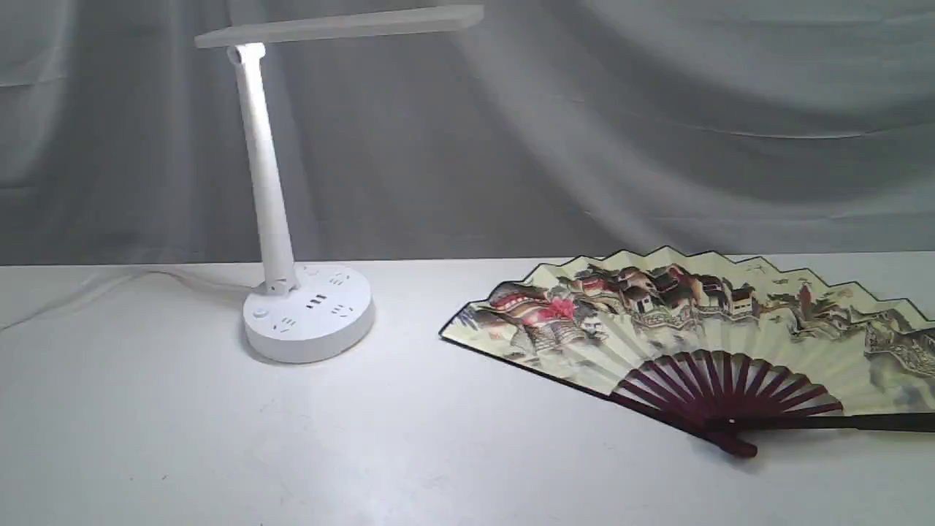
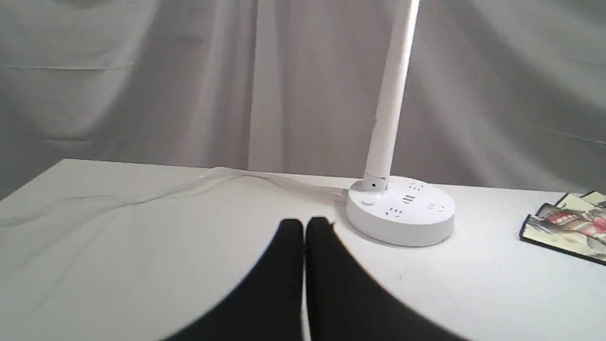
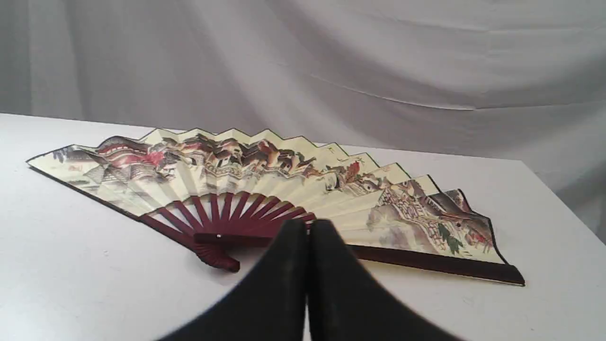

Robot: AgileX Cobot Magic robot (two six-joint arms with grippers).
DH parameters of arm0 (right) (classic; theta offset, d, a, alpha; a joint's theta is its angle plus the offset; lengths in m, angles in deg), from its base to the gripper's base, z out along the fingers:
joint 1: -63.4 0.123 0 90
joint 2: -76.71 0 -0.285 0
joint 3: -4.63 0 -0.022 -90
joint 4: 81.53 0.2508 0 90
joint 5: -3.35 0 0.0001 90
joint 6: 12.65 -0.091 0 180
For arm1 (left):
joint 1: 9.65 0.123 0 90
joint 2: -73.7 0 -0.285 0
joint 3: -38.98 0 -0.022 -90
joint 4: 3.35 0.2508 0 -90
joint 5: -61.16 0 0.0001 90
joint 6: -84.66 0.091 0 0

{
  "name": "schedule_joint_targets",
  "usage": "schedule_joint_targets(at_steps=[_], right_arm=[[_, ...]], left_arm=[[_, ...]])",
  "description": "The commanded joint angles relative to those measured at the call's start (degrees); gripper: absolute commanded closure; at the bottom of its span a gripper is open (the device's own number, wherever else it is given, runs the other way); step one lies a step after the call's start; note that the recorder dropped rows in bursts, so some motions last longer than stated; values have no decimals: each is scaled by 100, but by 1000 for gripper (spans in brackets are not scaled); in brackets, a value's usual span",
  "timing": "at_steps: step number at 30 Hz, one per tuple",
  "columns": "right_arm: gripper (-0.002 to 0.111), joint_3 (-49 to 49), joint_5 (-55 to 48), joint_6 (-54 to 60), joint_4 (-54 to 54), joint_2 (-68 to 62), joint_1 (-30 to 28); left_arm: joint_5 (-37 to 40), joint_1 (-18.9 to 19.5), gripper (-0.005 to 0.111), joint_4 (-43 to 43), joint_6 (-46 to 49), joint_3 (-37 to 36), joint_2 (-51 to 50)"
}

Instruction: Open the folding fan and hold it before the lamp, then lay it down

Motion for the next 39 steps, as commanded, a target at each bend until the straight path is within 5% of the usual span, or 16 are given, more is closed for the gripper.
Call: schedule_joint_targets(at_steps=[1,39], right_arm=[[108,-21,-10,-26,-43,20,10],[108,-21,-21,-629,-541,20,10]], left_arm=[[7,-14,107,4,-21,-24,21],[7,-14,107,4,-21,-24,21]])
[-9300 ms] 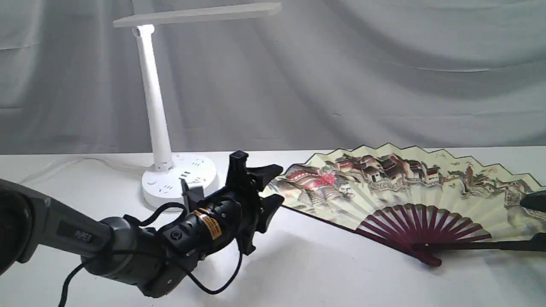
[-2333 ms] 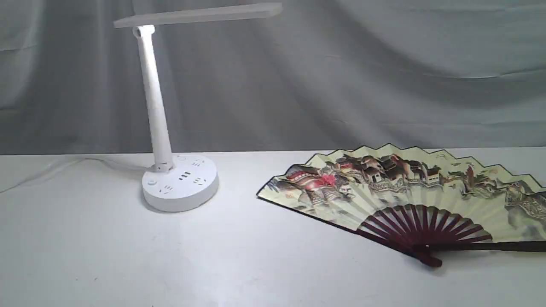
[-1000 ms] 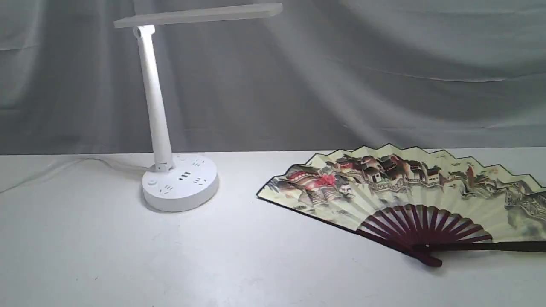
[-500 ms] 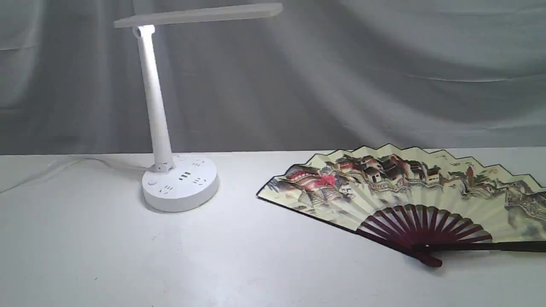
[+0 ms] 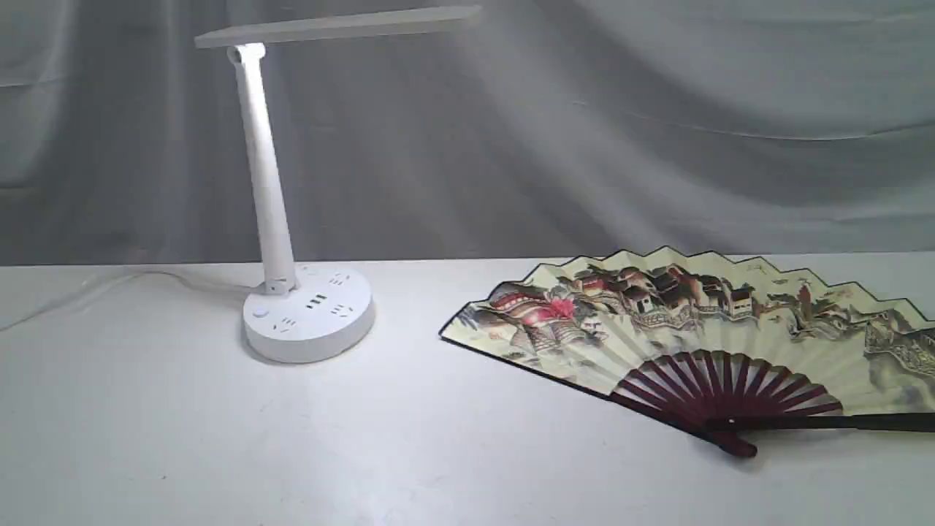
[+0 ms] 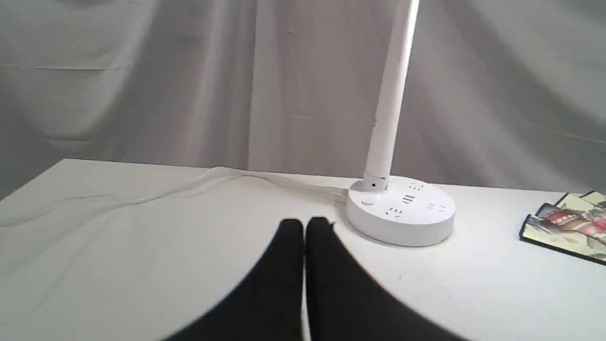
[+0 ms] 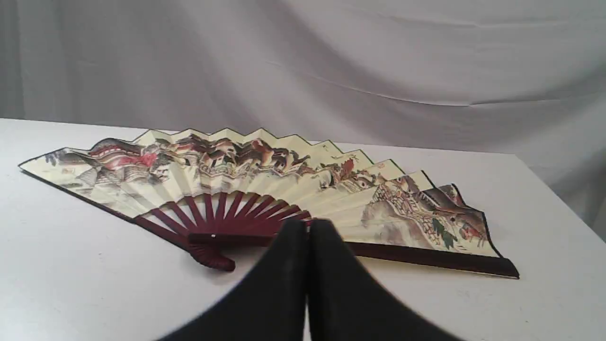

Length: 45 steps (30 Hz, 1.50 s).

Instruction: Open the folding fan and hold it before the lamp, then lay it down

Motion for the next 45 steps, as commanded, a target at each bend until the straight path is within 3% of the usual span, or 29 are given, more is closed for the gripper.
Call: schedule_joint_targets(at_steps=[1,7,16,45], right_arm=[[108,-21,-11,-22,-30,20,10],[108,-21,-11,-22,-30,20,10],[108,-21,-11,-32,-30,20,10],[108,-21,-11,-33,-30,20,10]], left_arm=[[-5,-14,107,4,-21,-24,21],[-5,-14,107,4,-21,-24,21],[-16,-458,107,4,-21,-24,21],[-16,-458,107,4,-21,-24,21]])
